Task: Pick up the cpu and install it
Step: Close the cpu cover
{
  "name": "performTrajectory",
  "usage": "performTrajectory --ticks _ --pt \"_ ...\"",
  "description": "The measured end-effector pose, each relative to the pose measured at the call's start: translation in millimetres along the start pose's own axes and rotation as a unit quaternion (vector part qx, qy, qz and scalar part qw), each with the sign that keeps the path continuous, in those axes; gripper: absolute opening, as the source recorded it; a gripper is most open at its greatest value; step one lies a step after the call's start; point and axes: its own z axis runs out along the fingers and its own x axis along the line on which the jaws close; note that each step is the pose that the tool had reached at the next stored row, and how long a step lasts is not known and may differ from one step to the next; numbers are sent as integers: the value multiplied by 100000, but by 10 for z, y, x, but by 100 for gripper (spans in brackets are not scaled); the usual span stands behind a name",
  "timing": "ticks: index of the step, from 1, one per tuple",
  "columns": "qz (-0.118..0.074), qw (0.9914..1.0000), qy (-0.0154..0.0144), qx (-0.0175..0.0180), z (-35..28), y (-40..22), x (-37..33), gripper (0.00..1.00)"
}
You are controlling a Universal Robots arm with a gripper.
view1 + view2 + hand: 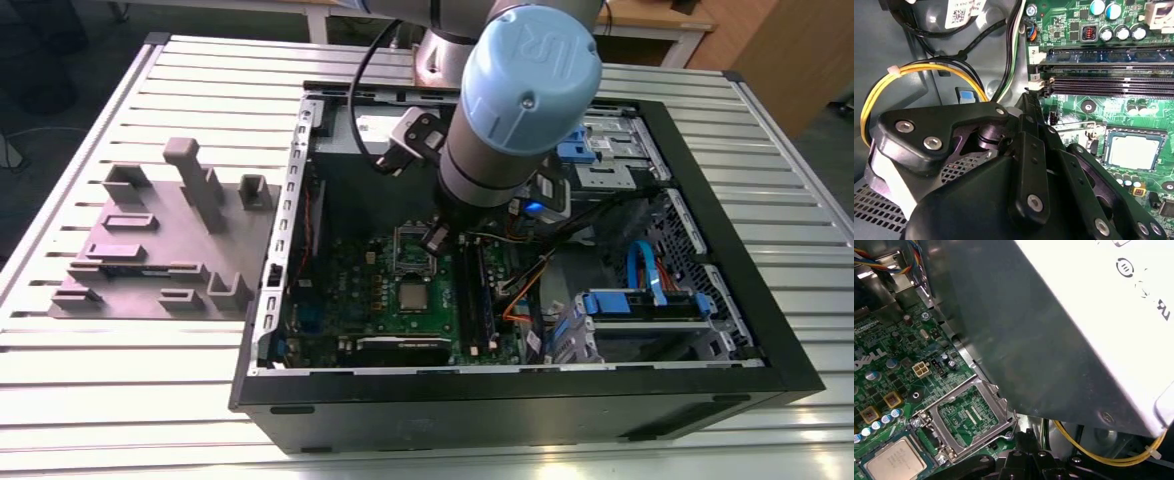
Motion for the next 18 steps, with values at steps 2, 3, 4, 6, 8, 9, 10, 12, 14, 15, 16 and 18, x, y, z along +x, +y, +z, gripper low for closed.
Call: performTrajectory --ticks 2,3,4,6,8,9,10,12,14,15,16,18 --pt "0 100000 -2 3 4 7 5 10" --pt "-4 100000 -3 0 5 12 9 10" --pt "-3 100000 -7 -1 6 16 12 10" --pt "-8 100000 20 14 8 20 15 10" --pt "-8 100000 103 80 9 22 17 10" --pt "-3 100000 192 147 9 24 18 10" --pt "0 99999 331 244 7 24 18 10" --pt "5 99998 471 345 6 25 18 10" --pt "11 99995 780 575 5 26 18 10" --pt "9 99994 867 636 5 25 18 10" --pt "10 99994 919 669 4 25 18 10" --pt "16 99993 965 706 -1 27 17 10"
